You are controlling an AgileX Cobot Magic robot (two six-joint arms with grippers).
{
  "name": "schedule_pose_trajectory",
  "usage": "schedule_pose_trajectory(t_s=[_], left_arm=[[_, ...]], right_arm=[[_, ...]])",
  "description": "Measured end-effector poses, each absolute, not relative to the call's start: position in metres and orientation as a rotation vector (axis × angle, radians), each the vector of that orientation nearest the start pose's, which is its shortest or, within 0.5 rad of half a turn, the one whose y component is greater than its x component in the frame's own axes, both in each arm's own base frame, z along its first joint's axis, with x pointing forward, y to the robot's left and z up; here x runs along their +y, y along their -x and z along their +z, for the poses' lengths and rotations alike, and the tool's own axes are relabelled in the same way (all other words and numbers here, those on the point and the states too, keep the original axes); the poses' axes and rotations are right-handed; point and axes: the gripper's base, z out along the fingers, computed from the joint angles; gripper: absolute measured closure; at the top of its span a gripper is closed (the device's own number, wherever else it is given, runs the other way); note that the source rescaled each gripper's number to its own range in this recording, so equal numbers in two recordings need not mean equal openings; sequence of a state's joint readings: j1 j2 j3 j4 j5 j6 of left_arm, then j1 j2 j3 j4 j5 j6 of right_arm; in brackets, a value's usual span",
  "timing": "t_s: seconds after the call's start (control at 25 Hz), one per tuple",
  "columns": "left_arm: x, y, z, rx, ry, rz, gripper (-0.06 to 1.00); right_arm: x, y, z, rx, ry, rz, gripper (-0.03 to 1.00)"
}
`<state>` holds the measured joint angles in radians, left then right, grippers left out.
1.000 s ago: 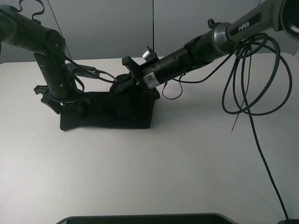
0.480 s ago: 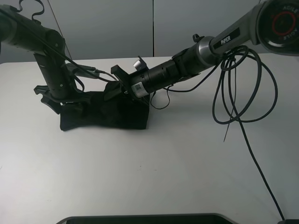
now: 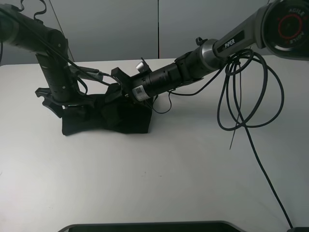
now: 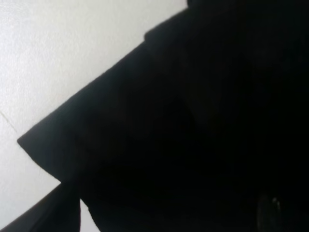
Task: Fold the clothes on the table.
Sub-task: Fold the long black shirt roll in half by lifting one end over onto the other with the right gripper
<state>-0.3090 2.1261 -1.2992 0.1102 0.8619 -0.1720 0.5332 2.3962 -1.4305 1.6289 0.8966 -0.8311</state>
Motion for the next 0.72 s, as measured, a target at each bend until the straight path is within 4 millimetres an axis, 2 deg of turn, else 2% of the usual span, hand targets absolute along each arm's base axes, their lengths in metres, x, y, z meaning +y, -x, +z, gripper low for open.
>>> schedule_pose_trajectory(t_s=[0.12, 0.56, 0.64, 0.72], left_arm=[[-0.111, -0.372, 0.114, 3.102, -0.350, 0.134, -0.02], [-0.117, -0.417, 0.214, 2.947, -0.363, 0.153, -0.02], [-0.118, -0.421, 0.228, 2.923, -0.370, 0.149, -0.02], [-0.119, -0.424, 0.241, 2.892, -0.375, 0.143, -0.02]], right_arm=[[0.290, -0.351, 0.066, 2.662, 0.110, 1.634, 0.85], [0.290, -0.352, 0.066, 2.661, 0.102, 1.626, 0.85], [0.291, -0.353, 0.067, 2.651, 0.083, 1.637, 0.78], [0.292, -0.355, 0.075, 2.606, 0.076, 1.662, 0.59]])
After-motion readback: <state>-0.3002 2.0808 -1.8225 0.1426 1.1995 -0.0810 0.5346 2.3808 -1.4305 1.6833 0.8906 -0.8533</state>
